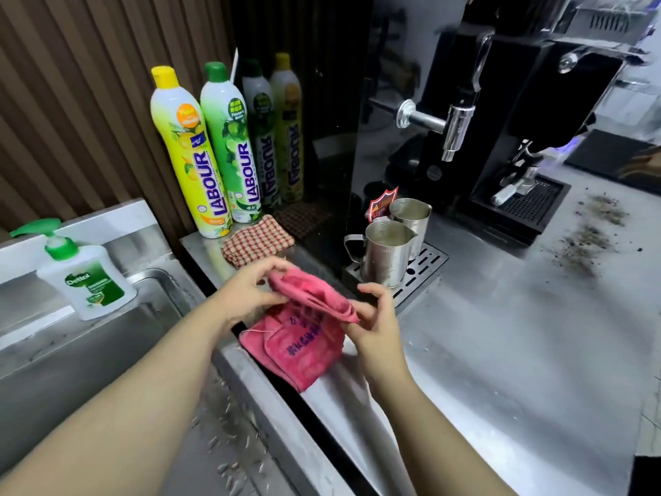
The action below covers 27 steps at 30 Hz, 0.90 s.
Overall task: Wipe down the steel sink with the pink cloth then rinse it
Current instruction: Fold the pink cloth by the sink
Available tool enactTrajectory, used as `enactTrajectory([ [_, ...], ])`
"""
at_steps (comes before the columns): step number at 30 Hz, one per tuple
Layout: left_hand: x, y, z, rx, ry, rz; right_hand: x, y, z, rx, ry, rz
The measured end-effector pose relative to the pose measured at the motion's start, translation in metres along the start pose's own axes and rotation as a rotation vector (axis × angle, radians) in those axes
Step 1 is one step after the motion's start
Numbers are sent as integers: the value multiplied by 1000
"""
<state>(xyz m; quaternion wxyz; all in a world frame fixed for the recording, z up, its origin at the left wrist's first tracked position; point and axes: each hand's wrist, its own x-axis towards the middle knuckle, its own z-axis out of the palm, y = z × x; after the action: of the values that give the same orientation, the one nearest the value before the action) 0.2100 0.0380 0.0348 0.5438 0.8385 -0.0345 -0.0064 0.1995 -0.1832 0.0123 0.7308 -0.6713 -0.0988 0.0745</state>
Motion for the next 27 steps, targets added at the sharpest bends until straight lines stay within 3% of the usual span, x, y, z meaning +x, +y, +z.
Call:
enactTrajectory([
  [4,-33,-38,-22,449,-117,69,-26,14,7,-727,-298,-483],
  [5,-39,-45,-24,520,-146,74,-34,20,10,-825,-390,-502],
  [8,-46,-47,-25,624,-135,50,-47,25,13,-827,-538,-256],
  [9,-45,-41,-23,625,-97,28,-46,22,14,-723,-495,-182],
  [11,-40,-29,-17,591,-8,29,-35,14,15,-645,-228,-136],
  [13,-31,-17,-4,620,24,49,-20,8,16,-1038,-70,-8],
  [15,-24,-15,10,765,-50,27,-14,13,17,-1290,-132,216],
  [17,-23,-17,17,787,-139,-18,-12,10,22,-1145,-162,222],
  [19,-28,-13,13,741,-175,-16,-11,0,29,-848,-235,154],
  [21,-41,-4,0,782,-142,-38,-8,-19,37,-691,-341,83],
  [23,-66,6,-18,779,-43,-96,-3,-43,47,-682,-416,-24],
  [27,-145,12,-40,349,104,-116,-4,-68,81,-533,-624,-41],
])
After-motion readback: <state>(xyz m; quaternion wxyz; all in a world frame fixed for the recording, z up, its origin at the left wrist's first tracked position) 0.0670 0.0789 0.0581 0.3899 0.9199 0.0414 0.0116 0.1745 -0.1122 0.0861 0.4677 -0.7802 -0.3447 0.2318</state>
